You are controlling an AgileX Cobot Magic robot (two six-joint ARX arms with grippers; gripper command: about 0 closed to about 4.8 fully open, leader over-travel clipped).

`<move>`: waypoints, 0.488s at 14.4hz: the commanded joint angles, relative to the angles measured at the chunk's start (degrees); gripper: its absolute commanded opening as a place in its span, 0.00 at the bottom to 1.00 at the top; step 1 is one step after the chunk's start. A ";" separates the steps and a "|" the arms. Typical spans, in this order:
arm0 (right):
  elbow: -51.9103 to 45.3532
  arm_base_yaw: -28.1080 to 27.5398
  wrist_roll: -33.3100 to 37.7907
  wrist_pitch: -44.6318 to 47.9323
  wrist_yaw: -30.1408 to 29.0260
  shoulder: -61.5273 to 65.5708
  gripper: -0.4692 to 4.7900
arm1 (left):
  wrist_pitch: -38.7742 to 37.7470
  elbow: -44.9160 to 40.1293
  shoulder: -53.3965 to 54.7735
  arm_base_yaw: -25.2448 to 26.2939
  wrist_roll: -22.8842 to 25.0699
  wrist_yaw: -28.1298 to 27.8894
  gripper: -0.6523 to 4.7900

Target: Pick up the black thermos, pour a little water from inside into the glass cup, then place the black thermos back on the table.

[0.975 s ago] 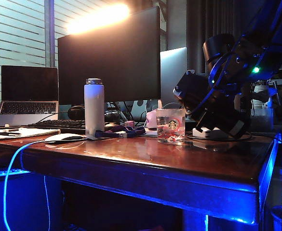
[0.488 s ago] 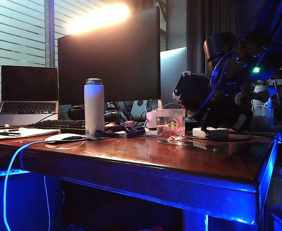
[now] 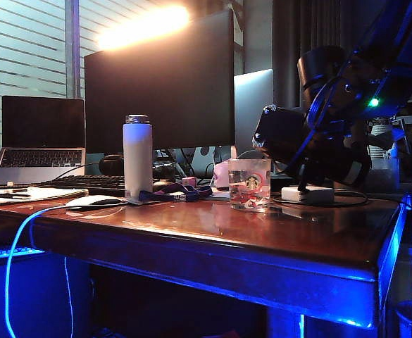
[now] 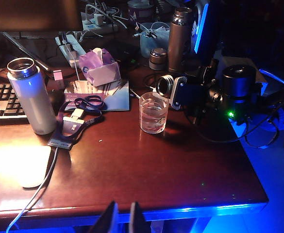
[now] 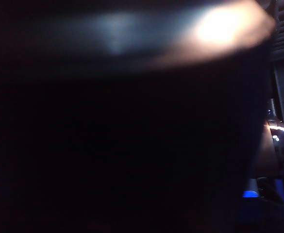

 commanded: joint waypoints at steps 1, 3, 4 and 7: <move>0.50 0.07 -4.57 2.38 0.33 -0.57 0.18 | 0.72 0.22 -0.13 -0.20 -0.13 0.26 0.22; 0.50 0.07 -5.16 2.38 0.33 -0.57 0.18 | 0.70 0.22 -0.13 -0.22 -0.15 0.26 0.22; 0.50 0.07 -6.36 2.38 0.33 -0.57 0.18 | 0.70 0.22 -0.13 -0.33 -0.13 0.28 0.22; 0.50 0.09 -9.40 2.78 0.31 -0.57 0.18 | 0.70 0.22 -0.13 -0.33 -0.15 0.26 0.22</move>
